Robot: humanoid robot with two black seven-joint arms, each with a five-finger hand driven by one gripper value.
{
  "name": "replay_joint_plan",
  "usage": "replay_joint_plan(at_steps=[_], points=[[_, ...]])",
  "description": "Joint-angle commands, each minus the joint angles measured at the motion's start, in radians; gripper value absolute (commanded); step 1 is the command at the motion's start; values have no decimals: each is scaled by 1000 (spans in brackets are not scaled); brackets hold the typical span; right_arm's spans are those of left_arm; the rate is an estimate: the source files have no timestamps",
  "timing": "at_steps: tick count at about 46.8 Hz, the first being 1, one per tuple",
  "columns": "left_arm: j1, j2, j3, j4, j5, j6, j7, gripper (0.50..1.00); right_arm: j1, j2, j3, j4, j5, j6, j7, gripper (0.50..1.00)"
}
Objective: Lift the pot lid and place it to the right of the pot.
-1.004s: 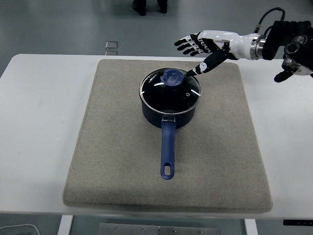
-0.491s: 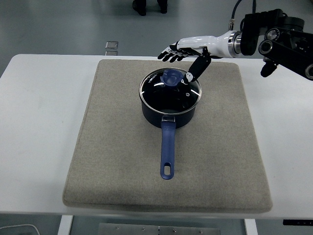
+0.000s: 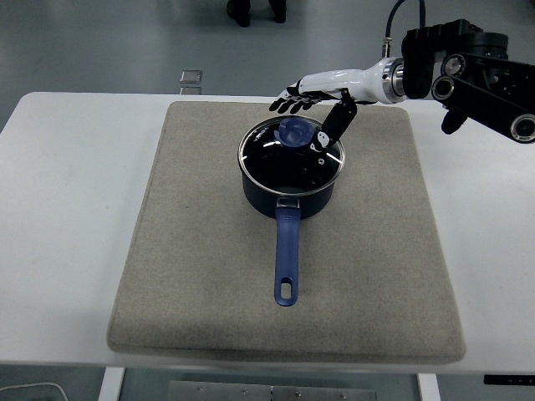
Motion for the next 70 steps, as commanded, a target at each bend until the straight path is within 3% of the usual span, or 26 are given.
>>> replay_joint_plan(at_steps=[1, 12, 35, 42, 64, 70], points=[[0, 0, 0, 0, 0, 0, 0, 1000, 0, 0, 1, 0, 0, 1, 0, 909], [0, 0, 0, 0, 0, 0, 0, 1000, -1, 15, 0, 0, -9, 1, 0, 838], [0, 0, 0, 0, 0, 0, 0, 1000, -8, 15, 0, 0, -51, -4, 0, 819], [0, 0, 0, 0, 0, 0, 0, 1000, -6, 15, 0, 0, -51, -4, 0, 793], [0, 0, 0, 0, 0, 0, 0, 1000, -6, 15, 0, 0, -51, 0, 0, 686], [0, 0, 0, 0, 0, 0, 0, 1000, -6, 15, 0, 0, -51, 1, 0, 629]])
